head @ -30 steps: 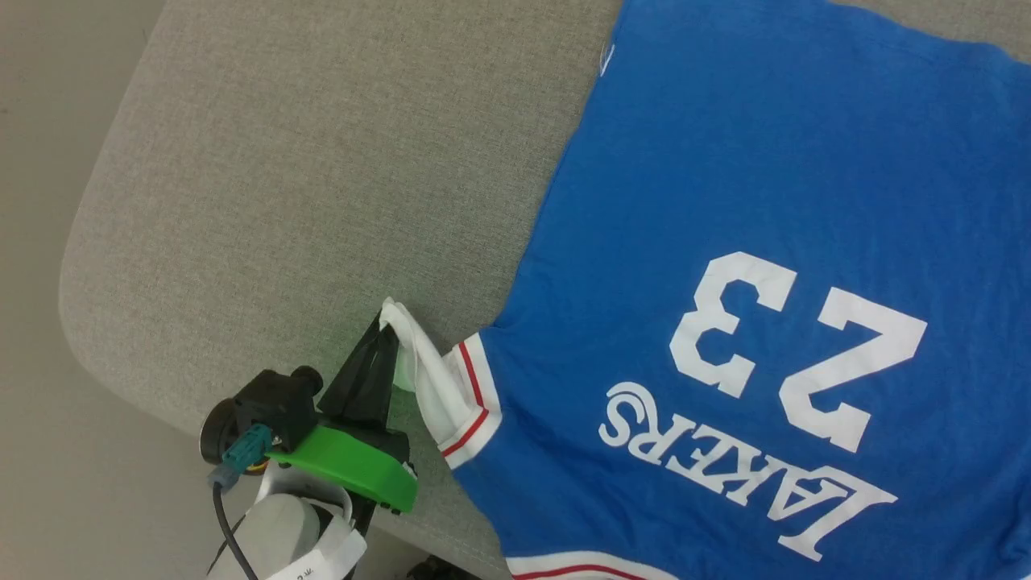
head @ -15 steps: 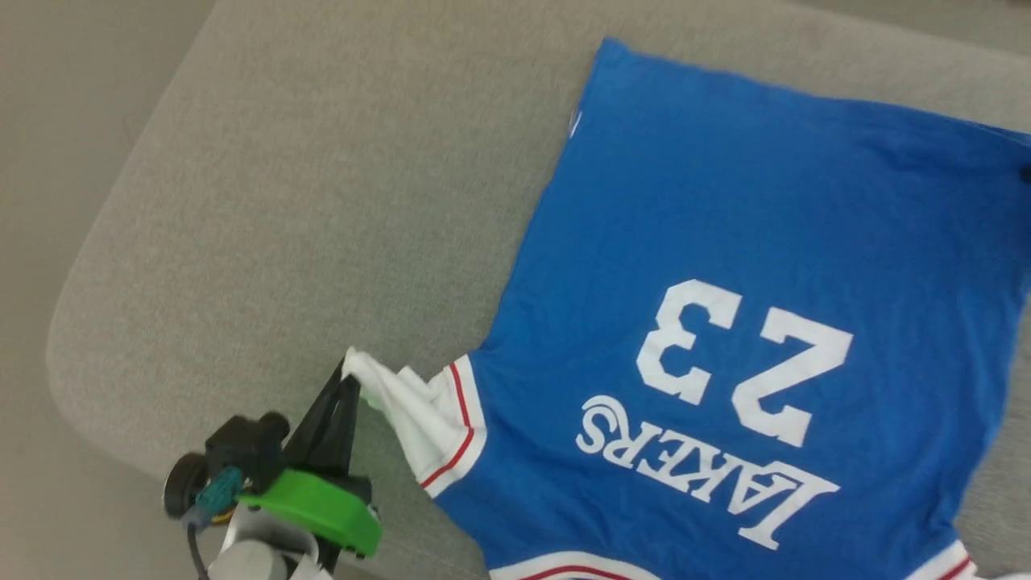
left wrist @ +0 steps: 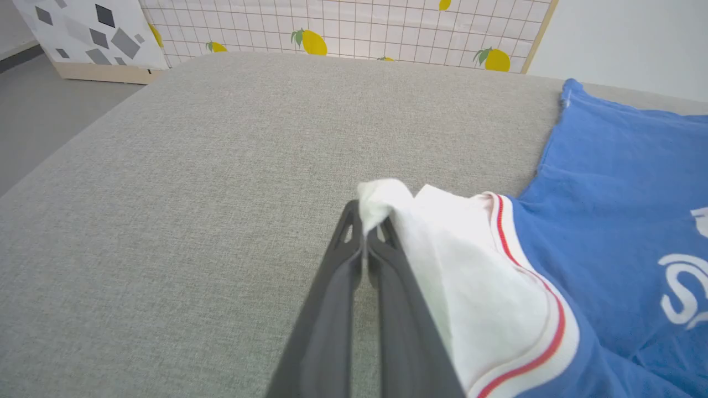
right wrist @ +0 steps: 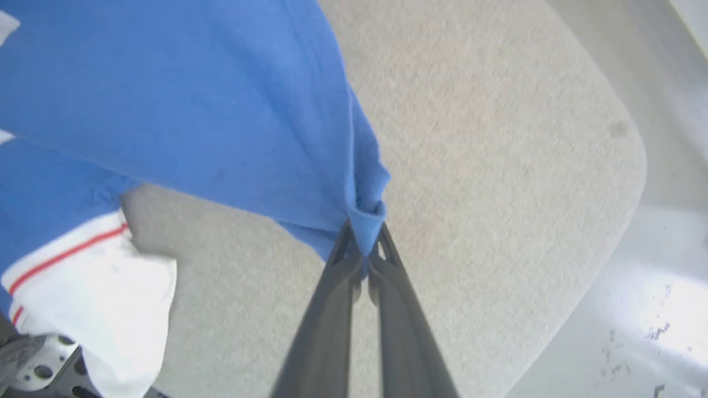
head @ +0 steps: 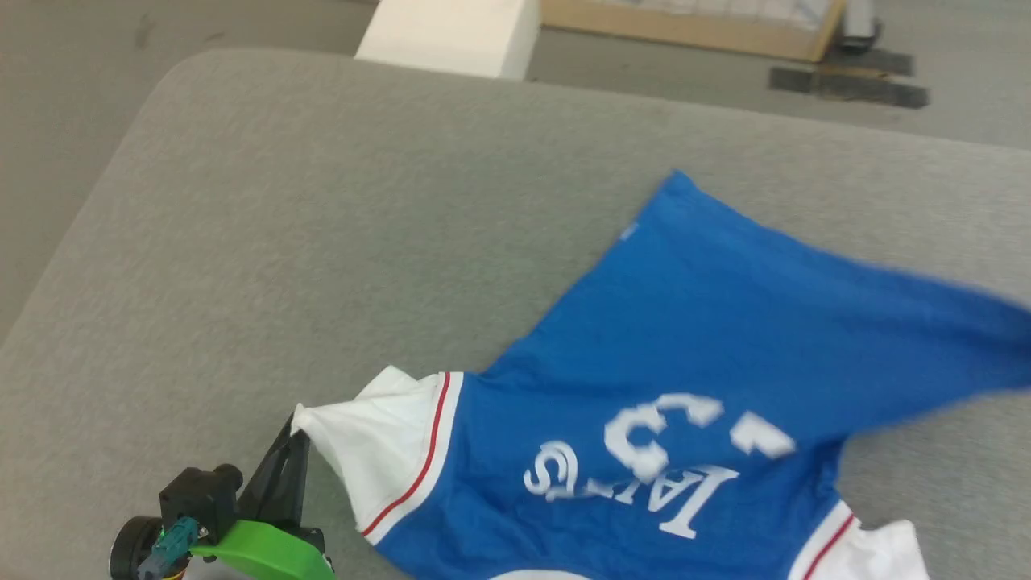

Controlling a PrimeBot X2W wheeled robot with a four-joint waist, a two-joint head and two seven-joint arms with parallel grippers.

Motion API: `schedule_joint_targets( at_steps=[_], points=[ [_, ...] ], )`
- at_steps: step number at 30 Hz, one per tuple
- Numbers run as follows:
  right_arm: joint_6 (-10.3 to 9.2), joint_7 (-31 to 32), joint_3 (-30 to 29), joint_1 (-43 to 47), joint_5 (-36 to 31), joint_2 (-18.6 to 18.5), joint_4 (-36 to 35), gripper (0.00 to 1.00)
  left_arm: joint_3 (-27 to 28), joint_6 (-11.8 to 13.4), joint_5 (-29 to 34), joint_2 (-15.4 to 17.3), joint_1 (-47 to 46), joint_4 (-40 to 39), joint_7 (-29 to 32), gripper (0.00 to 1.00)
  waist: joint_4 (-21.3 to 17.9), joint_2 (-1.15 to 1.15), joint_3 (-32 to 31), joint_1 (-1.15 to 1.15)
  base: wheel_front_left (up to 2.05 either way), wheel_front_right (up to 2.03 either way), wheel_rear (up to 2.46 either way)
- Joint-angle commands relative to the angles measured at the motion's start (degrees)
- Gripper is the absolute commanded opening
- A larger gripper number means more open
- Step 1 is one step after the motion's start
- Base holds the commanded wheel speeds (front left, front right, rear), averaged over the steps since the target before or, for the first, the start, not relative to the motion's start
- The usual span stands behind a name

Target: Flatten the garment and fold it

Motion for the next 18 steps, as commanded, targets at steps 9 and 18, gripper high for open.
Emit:
schedule_joint_targets(
  at_steps=[9,18],
  points=[
    [-0.08,-5.75,5.08,22.76,5.09,-4.63,-3.28,0.00,0.53,1.37,-0.79,1.62,3.06,-2.22,1.26,0.00,-6.98,0.00,-5.16,0.00,0.00,0.00,0.00],
    [-0.08,-12.67,6.55,36.63,5.53,1.67,0.82,0.74,0.15,1.48,-1.15,2.26,3.25,-2.98,2.16,0.00,-7.40,0.00,-5.16,0.00,0.00,0.00,0.00]
  ],
)
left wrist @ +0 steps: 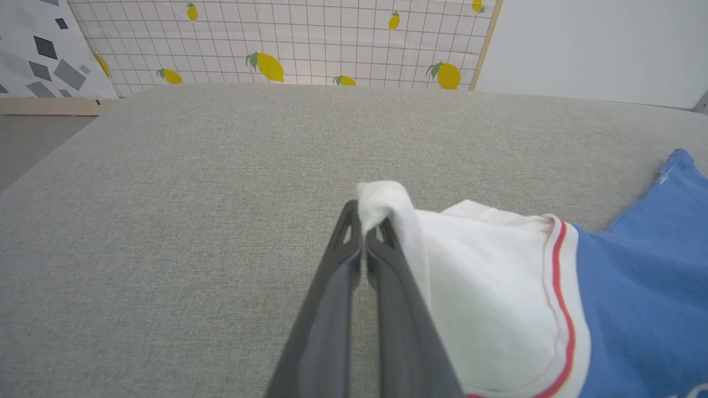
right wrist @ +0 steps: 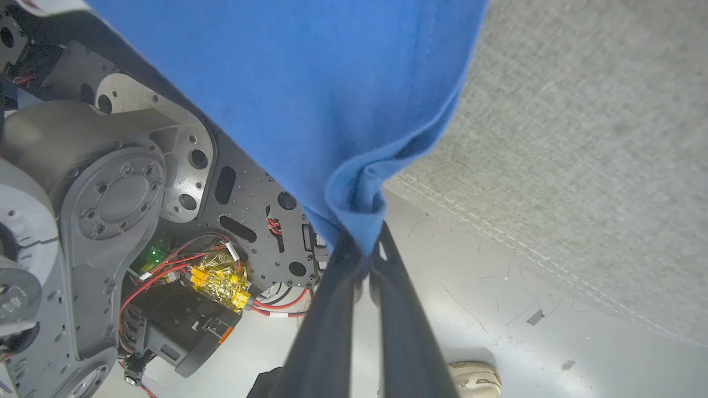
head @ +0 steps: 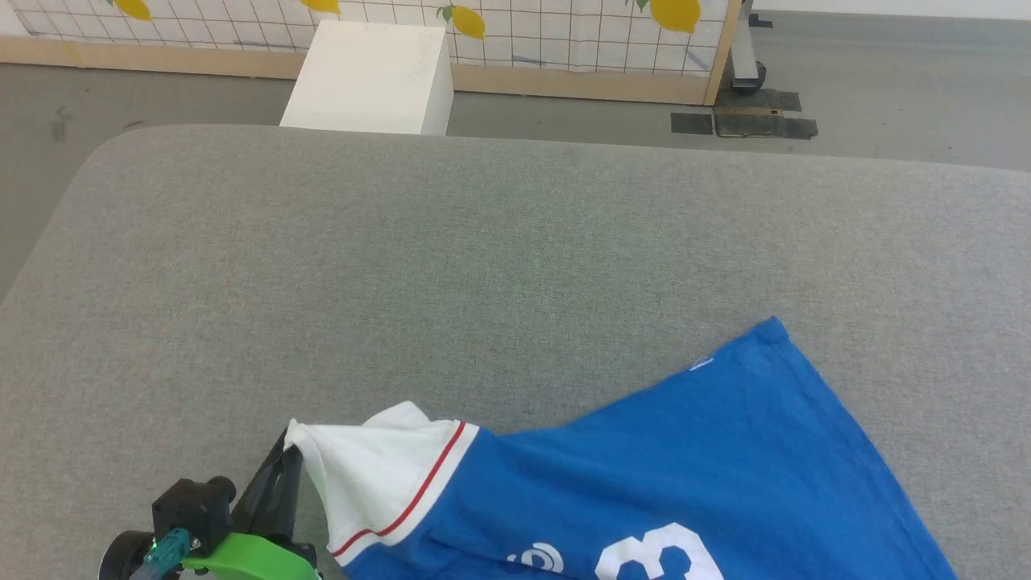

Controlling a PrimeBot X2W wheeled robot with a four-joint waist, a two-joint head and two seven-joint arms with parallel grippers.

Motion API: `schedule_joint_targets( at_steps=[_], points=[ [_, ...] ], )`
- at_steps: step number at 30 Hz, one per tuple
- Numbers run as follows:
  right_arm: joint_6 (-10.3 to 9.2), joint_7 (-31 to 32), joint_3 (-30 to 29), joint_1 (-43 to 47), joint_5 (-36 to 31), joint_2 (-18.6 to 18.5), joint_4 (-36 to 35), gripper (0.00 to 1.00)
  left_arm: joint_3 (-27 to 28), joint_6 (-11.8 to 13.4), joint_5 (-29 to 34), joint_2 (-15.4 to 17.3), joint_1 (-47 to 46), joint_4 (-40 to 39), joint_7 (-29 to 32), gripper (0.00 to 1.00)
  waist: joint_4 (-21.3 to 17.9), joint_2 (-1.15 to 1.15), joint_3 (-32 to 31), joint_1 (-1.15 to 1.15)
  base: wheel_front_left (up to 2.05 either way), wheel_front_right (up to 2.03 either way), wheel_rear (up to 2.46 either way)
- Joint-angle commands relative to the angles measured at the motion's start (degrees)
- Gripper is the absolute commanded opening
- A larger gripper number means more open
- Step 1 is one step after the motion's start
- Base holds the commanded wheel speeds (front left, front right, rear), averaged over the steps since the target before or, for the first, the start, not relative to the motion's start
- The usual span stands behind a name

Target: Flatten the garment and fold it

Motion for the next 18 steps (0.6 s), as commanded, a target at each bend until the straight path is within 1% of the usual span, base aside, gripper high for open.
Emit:
schedule_joint_targets(
  at_steps=[1,5,8,10,14,16,18],
  points=[
    [-0.09,-0.71,-0.98,0.35,-0.61,0.50,0.48,1.00,0.12,0.22,-0.44,0.60,0.68,-0.02,0.07,0.00,-0.13,0.00,-0.04,0.00,0.00,0.00,0.00],
    [-0.09,-3.74,-6.17,-1.45,-1.24,0.42,-0.46,1.00,0.22,0.41,-0.58,0.96,1.04,-0.01,0.16,0.00,-0.47,0.00,-0.58,0.00,0.00,0.00,0.00],
    [-0.09,-6.55,-11.88,-3.91,-0.81,0.24,-2.51,1.00,0.03,0.45,-0.61,1.12,1.13,-0.14,0.35,0.00,-0.21,0.00,-1.10,0.00,0.00,0.00,0.00],
    [-0.09,-6.95,-15.48,-6.07,-0.83,0.08,-4.56,1.00,-0.09,0.56,-0.63,1.11,1.18,-0.34,0.42,0.00,-0.01,0.00,-1.22,0.00,0.00,0.00,0.00],
    [-0.09,-4.02,-20.91,-11.28,-3.75,-0.79,-8.01,1.00,-0.58,0.61,-0.59,1.02,1.05,-0.85,0.64,0.00,0.85,0.00,-1.01,0.00,0.00,0.00,0.00],
    [-0.09,-2.26,-22.42,-14.42,-5.92,-0.15,-8.93,1.00,-0.95,0.52,-0.49,0.91,0.59,-0.98,0.72,0.00,1.53,0.00,-0.58,0.00,0.00,0.00,0.00],
    [-0.09,0.99,-22.78,-18.07,-7.11,1.73,-9.64,1.00,-1.32,0.39,-0.48,0.62,-0.07,-1.03,0.68,0.00,2.28,0.00,0.06,0.00,0.00,0.00,0.00]
  ],
)
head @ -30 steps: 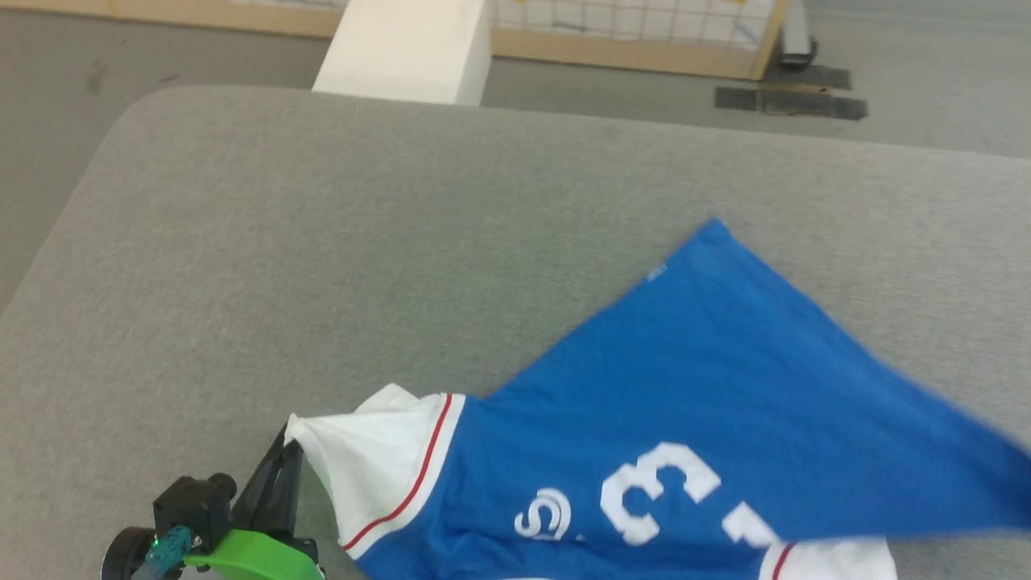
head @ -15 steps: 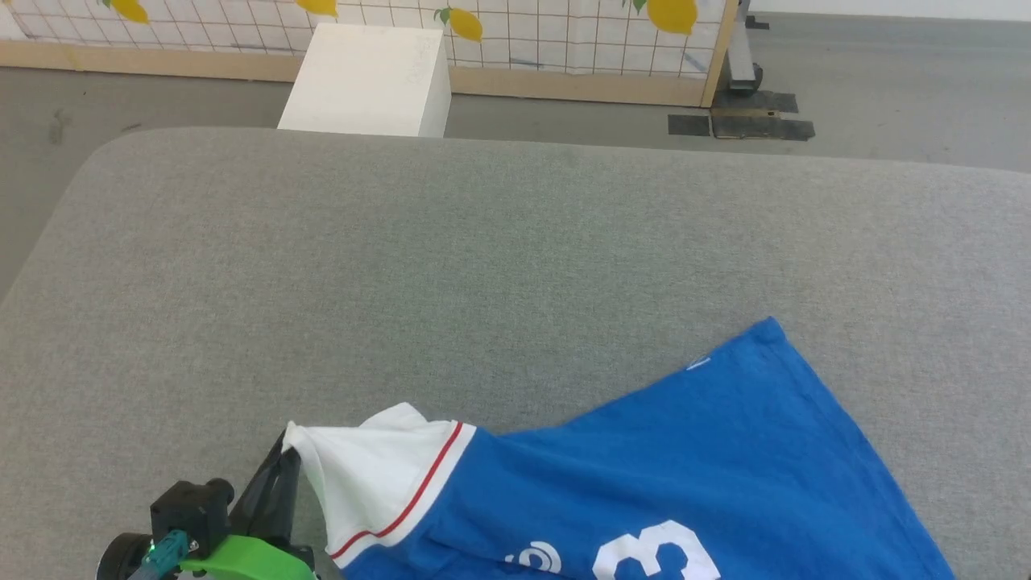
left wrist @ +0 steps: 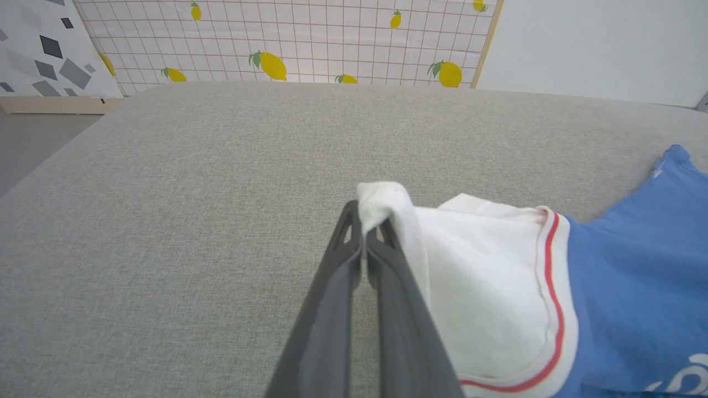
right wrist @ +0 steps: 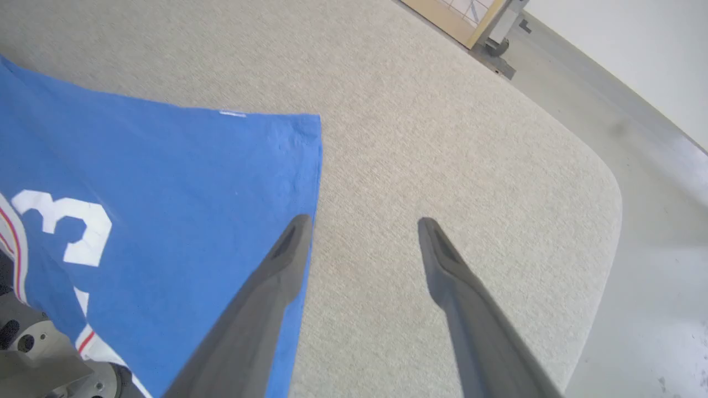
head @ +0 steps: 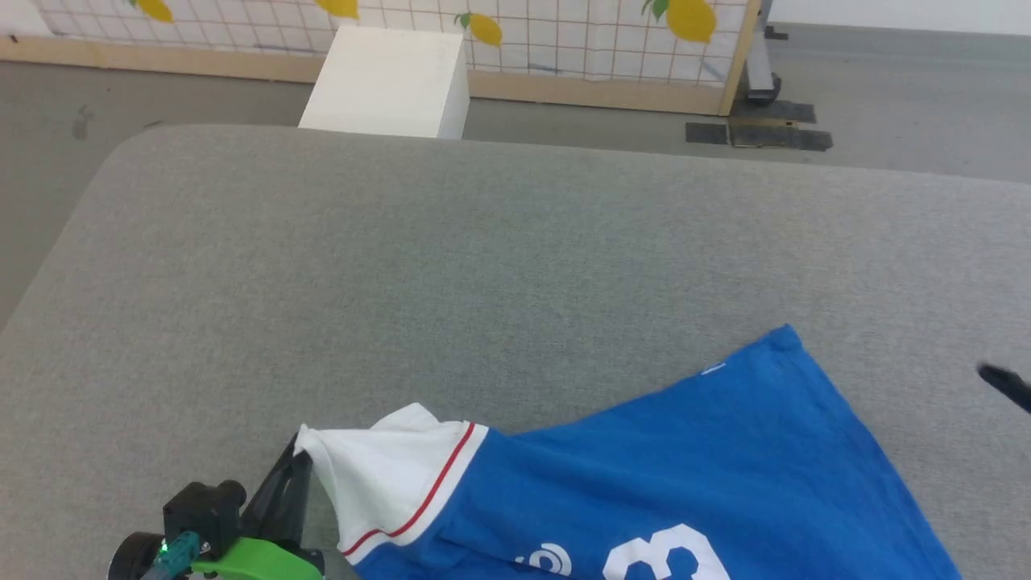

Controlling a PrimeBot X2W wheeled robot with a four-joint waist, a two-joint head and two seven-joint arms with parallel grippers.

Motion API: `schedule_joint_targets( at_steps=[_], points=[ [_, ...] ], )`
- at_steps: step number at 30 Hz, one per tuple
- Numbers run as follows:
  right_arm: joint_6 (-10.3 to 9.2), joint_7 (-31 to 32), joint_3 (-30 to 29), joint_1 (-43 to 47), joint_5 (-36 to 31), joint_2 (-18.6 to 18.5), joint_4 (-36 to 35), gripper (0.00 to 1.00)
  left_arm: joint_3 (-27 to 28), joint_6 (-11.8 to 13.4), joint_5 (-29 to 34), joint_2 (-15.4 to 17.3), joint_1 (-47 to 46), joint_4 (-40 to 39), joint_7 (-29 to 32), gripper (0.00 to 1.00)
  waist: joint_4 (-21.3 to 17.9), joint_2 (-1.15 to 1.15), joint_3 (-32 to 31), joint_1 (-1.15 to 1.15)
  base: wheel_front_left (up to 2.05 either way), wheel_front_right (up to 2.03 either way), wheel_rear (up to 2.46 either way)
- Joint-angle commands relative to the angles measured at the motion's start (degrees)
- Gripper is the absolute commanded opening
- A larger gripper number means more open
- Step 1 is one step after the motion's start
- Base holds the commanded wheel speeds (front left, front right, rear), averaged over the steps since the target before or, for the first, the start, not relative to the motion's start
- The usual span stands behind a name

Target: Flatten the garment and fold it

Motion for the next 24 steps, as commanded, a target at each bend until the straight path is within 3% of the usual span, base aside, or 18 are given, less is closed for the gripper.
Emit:
schedule_joint_targets(
  at_steps=[1,8,13,16,24],
  points=[
    [-0.08,2.25,0.39,-3.00,-1.08,2.19,-0.35,1.00,-0.12,0.03,-0.32,-0.24,-0.85,-0.24,0.02,0.00,1.14,0.00,1.20,0.00,0.00,0.00,0.00],
    [-0.08,16.98,9.91,-17.07,-7.78,9.45,2.66,1.00,-1.96,-0.80,0.24,-1.45,-3.72,0.65,-0.66,0.00,4.10,0.00,4.65,0.00,0.00,0.00,0.00],
    [-0.08,23.66,17.48,-25.52,-10.06,14.68,9.37,1.00,-2.83,-1.18,0.63,-2.24,-5.98,1.38,-1.34,0.00,6.32,0.00,7.50,0.00,0.00,0.00,0.00],
    [-0.08,24.38,20.17,-28.55,-10.77,16.80,13.99,1.00,-3.26,-1.39,0.73,-2.73,-6.97,1.83,-1.76,0.00,7.43,0.00,8.90,0.00,0.00,0.00,0.00],
    [-0.08,19.37,23.31,-30.54,-10.24,21.81,26.80,1.00,-3.67,-1.47,0.75,-4.02,-9.23,3.52,-3.01,0.00,9.06,0.00,11.35,0.00,0.00,0.00,0.00]
  ],
)
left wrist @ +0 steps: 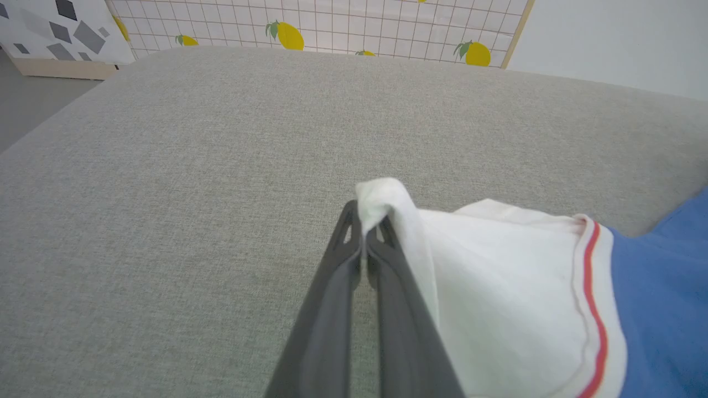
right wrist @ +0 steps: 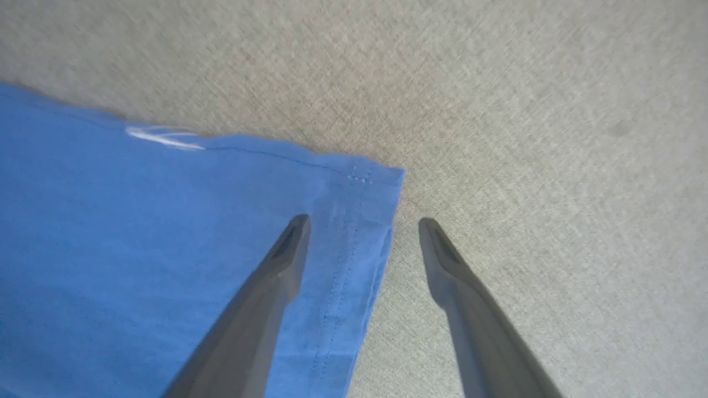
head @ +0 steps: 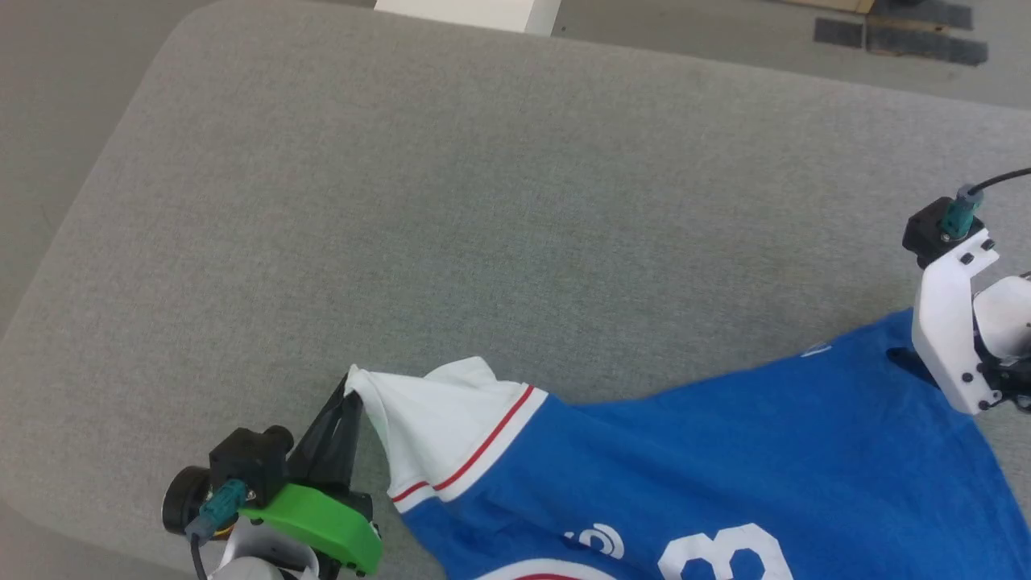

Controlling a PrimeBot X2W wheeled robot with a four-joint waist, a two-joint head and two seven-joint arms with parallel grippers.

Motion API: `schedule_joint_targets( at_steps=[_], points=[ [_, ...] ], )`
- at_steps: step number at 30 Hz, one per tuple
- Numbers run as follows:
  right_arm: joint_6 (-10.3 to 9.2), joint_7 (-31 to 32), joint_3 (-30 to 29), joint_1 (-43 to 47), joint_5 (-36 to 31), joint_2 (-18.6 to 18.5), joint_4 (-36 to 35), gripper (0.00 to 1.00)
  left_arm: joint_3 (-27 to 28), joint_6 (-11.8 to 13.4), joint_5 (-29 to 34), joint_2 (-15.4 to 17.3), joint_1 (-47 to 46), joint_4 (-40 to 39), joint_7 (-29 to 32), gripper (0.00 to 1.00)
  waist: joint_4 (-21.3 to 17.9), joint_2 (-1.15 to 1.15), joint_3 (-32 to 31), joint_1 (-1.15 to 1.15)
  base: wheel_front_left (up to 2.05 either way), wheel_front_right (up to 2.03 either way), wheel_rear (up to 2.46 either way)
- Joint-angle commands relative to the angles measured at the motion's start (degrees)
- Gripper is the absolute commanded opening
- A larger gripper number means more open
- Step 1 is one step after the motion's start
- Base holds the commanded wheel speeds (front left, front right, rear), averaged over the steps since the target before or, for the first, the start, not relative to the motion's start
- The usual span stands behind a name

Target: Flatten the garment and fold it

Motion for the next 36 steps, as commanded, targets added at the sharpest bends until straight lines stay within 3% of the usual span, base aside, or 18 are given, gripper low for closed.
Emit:
schedule_joint_targets(
  at_steps=[1,6,7,8,9,14,25,31,36],
  points=[
    [-0.08,-1.43,0.29,0.01,0.51,0.98,1.82,1.00,0.13,-0.13,0.17,-0.51,-1.07,0.45,-0.59,0.00,0.84,0.00,1.04,0.00,0.00,0.00,0.00],
    [-0.08,-3.91,4.23,2.16,2.47,2.58,5.01,1.00,-0.05,-0.17,0.17,-1.02,-1.73,1.44,-1.12,0.00,0.54,0.00,1.32,0.00,0.00,0.00,0.00],
    [-0.08,-4.36,4.91,2.28,2.77,2.60,5.12,0.70,-0.03,-0.19,0.14,-1.06,-1.79,1.58,-1.19,0.00,0.39,0.00,1.34,0.00,0.00,0.00,0.00],
    [-0.08,-4.99,5.67,2.27,3.03,2.60,5.24,0.14,0.03,-0.19,0.08,-1.05,-1.81,1.78,-1.28,0.00,0.11,0.00,1.28,0.00,0.00,0.00,0.00],
    [-0.08,-5.63,6.20,2.19,3.58,2.58,5.34,0.00,0.08,-0.19,0.04,-1.02,-1.81,1.97,-1.35,0.00,-0.17,0.00,1.24,0.00,0.00,0.00,0.00],
    [-0.08,-11.24,7.73,0.42,4.47,2.16,4.88,0.00,0.46,-0.14,-0.27,-0.70,-1.62,3.00,-1.58,0.00,-1.74,0.00,-0.16,0.00,0.00,0.00,0.00],
    [-0.08,-38.18,6.20,-1.32,4.29,1.33,2.97,0.00,2.33,-0.31,-0.20,2.06,-2.60,5.42,-2.03,0.00,-6.00,0.00,-8.03,0.00,0.00,0.00,0.00],
    [-0.08,-47.17,1.45,-2.42,1.30,0.16,1.93,0.00,3.99,0.56,1.60,4.53,-10.18,2.01,-0.94,0.00,-7.55,0.00,-9.99,0.00,0.00,0.00,0.00],
    [-0.08,-49.91,-4.52,-5.85,-3.19,2.31,1.35,0.00,4.89,-0.20,2.43,5.83,-21.09,0.82,0.76,0.00,-8.68,0.00,-9.68,0.00,0.00,0.00,0.00]
  ],
)
